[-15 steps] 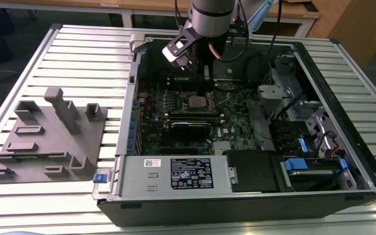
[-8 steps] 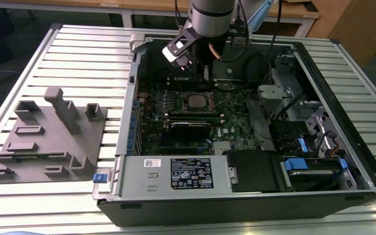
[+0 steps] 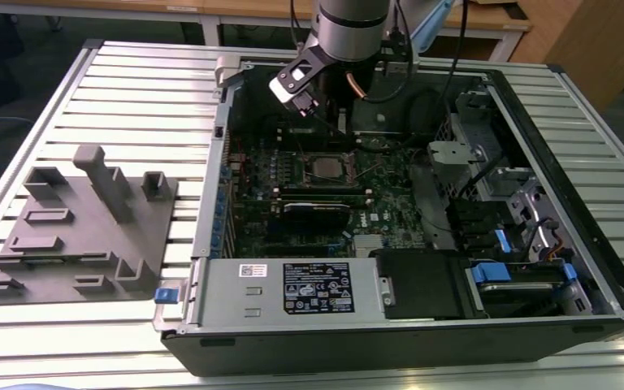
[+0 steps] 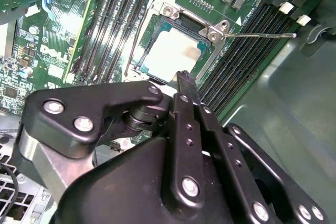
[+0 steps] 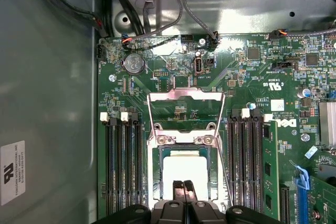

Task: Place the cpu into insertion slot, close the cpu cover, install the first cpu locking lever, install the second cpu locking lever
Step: 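Place the cpu into insertion slot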

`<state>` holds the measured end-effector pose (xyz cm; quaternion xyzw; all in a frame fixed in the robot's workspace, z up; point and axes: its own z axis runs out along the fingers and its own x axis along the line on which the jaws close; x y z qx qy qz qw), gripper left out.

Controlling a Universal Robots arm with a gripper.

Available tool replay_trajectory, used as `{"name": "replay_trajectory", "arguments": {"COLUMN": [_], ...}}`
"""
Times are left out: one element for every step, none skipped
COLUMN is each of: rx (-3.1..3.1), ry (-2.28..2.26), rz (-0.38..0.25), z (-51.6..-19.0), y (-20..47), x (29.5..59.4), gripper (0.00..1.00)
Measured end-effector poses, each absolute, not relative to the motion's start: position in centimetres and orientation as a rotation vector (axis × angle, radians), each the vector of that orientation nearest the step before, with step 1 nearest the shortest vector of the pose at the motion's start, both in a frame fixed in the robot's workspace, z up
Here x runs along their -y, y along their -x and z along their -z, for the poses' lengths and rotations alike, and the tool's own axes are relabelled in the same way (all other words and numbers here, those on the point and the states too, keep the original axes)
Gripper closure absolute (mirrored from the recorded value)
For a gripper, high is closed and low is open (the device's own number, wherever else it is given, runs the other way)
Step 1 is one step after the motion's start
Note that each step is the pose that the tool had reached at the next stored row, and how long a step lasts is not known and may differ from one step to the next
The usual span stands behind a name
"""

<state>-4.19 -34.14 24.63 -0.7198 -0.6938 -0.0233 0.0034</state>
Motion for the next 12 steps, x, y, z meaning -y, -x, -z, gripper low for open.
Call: {"name": "replay_trajectory", "arguments": {"rx": [2.175, 2.175, 2.175, 2.177, 2.183, 2.189, 2.195, 2.201, 2.208, 2.213, 2.217, 2.217], "ry": [2.256, 2.256, 2.256, 2.254, 2.249, 2.243, 2.237, 2.23, 2.224, 2.219, 2.216, 2.216], "rz": [0.073, 0.073, 0.074, 0.074, 0.073, 0.073, 0.073, 0.073, 0.072, 0.07, 0.069, 0.069], "z": [-24.63, -24.61, -24.57, -24.52, -24.47, -24.4, -24.33, -24.26, -24.19, -24.14, -24.14, -24.14], "y": [4.19, 4.18, 4.18, 4.18, 4.18, 4.18, 4.18, 4.18, 4.18, 4.18, 4.18, 4.18], "x": [34.14, 34.14, 34.14, 34.14, 34.14, 34.14, 34.14, 34.14, 34.14, 34.14, 34.14, 34.14], "gripper": [0.89, 0.89, 0.89, 0.89, 0.89, 0.89, 0.89, 0.89, 0.89, 0.89, 0.89, 0.89]}}
